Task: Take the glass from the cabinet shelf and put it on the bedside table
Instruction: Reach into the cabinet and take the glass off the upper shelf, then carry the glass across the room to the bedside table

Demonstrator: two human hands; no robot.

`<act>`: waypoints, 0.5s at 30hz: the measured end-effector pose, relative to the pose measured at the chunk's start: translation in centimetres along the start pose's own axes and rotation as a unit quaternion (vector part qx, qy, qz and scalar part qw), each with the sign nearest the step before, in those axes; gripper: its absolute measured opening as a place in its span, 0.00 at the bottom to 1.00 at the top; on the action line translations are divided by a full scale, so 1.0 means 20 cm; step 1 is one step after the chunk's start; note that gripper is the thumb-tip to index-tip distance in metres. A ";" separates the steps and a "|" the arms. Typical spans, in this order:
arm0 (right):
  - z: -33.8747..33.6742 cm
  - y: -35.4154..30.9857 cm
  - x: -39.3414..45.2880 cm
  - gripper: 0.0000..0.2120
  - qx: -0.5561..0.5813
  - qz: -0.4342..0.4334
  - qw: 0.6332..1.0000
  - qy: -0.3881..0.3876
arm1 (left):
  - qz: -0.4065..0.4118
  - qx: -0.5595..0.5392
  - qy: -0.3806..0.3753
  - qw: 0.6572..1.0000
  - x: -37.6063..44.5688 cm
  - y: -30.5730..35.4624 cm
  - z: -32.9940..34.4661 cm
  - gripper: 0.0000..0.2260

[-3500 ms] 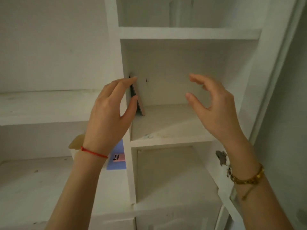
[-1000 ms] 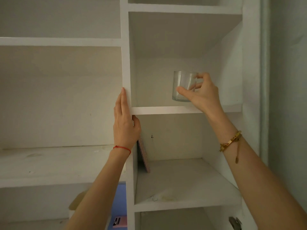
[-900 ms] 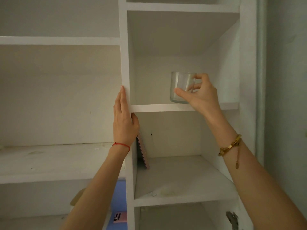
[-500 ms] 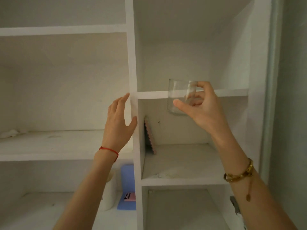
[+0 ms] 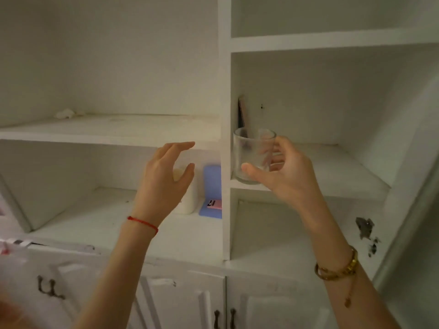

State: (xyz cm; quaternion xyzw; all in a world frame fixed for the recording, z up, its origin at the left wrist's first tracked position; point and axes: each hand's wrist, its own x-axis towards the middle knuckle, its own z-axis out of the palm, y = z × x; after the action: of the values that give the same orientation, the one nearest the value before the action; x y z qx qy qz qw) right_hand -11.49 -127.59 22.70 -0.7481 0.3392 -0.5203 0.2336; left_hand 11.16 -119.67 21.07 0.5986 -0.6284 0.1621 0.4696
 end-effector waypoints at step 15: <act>0.33 0.29 -0.51 0.31 0.059 0.084 0.987 -0.124 | -0.180 0.069 -0.093 0.977 -0.77 -0.19 -0.09 0.17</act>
State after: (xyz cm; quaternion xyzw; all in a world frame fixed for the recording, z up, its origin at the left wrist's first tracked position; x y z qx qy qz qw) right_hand -9.20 -123.72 10.01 -0.7606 0.3382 -0.4214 0.3600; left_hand 12.79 -109.98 8.55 0.7453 -0.5384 0.0615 0.3884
